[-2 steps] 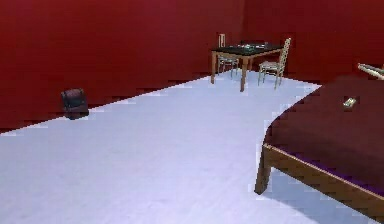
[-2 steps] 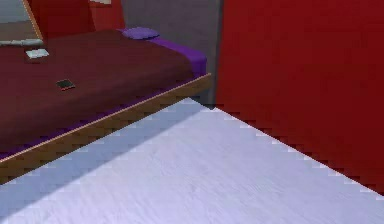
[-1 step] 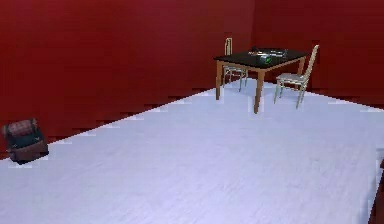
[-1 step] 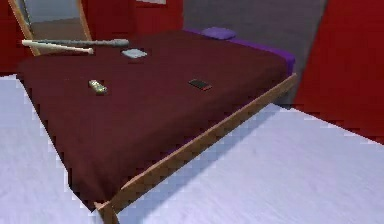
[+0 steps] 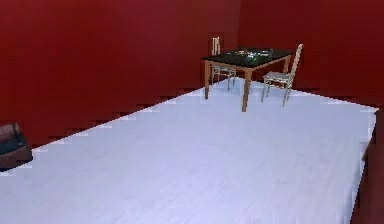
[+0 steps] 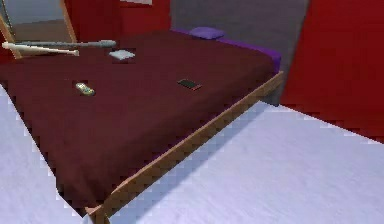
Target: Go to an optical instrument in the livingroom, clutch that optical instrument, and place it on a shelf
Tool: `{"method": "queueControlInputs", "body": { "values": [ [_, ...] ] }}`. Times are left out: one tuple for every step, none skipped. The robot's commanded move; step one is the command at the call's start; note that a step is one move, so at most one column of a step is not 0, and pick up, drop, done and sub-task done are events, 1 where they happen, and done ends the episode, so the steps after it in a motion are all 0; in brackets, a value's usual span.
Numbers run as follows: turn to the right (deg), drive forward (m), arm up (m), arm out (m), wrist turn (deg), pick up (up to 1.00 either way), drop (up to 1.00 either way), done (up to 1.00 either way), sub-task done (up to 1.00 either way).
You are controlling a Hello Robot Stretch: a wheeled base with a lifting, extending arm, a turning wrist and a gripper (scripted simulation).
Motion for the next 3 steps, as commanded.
{"method": "queueControlInputs", "body": {
  "values": [
    [0.0,0.55,0.0,0.0,0.0,0.0,0.0,0.0,0.0],
    [-9.0,0.0,0.0,0.0,0.0,0.0,0.0,0.0,0.0],
    [0.0,0.2,0.0,0.0,0.0,0.0,0.0,0.0,0.0]
  ]
}}
